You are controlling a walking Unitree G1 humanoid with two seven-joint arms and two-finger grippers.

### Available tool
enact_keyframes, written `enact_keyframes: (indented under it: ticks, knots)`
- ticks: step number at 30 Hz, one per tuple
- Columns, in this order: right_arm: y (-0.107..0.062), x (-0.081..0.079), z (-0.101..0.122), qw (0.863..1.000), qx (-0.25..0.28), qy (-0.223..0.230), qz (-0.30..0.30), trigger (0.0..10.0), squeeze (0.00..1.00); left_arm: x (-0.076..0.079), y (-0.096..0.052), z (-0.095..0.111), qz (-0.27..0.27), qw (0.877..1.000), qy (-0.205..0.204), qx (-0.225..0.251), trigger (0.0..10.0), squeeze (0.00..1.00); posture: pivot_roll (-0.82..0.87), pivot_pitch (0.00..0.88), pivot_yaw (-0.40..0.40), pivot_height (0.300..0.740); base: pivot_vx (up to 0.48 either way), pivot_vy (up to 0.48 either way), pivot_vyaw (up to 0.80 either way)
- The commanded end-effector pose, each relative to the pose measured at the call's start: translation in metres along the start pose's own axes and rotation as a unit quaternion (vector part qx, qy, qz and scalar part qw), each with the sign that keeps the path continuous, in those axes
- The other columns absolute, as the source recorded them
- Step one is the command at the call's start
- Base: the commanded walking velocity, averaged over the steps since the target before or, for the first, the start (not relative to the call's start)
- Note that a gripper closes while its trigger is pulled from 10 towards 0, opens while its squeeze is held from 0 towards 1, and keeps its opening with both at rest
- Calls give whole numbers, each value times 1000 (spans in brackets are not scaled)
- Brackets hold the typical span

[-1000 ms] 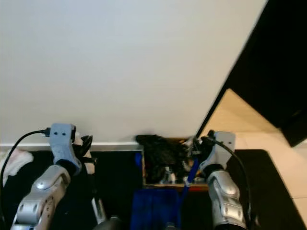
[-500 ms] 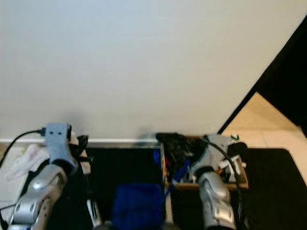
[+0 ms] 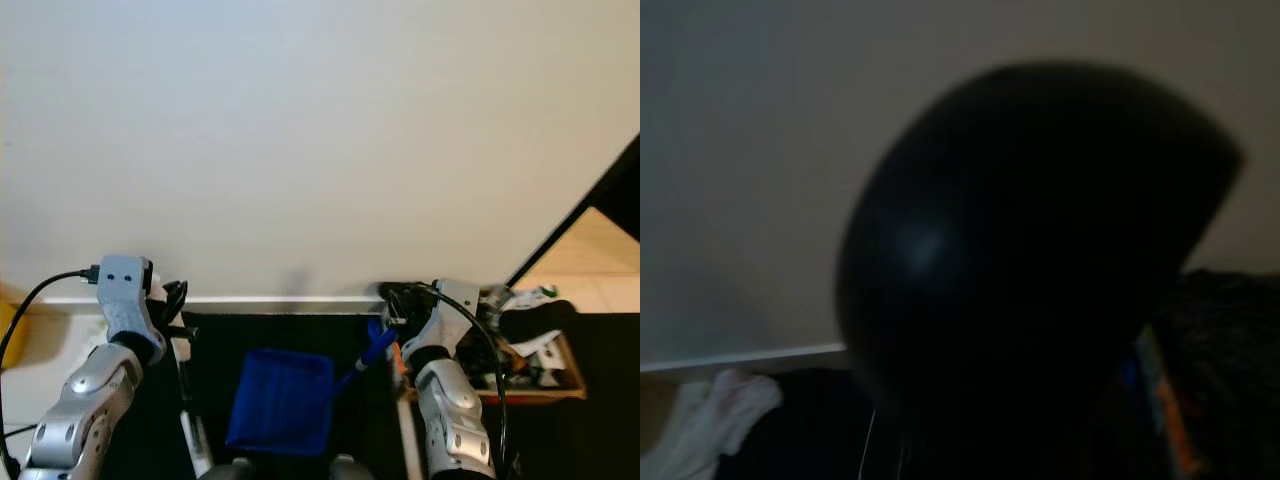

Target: Sweep floor

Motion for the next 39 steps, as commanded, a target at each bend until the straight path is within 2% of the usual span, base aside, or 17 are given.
enact_keyframes:
  ticks: [1, 39]
  knots:
    - [1, 0, 3, 1000, 10, 13, -1, 10000, 0, -3, -1, 2, 5, 1000, 10, 4, 10000, 0, 112, 105, 23, 740, 0, 382, 0]
    - [2, -1, 3, 1000, 9, 13, 2, 10000, 0, -3, -2, 1, 2, 1000, 10, 5, 10000, 0, 115, 104, 22, 740, 0, 380, 0]
Point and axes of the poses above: a point about 5 cm out from each wrist's last joint towards the gripper, its own y axis pointing out of the wrist towards the gripper, its own z axis along the axis of the wrist's last joint, x = y × z, the point moved 2 cm from there along y, pointing out of the wrist towards the gripper, and after that the axes turned 11 degrees about -y, right-handed, at the moved point
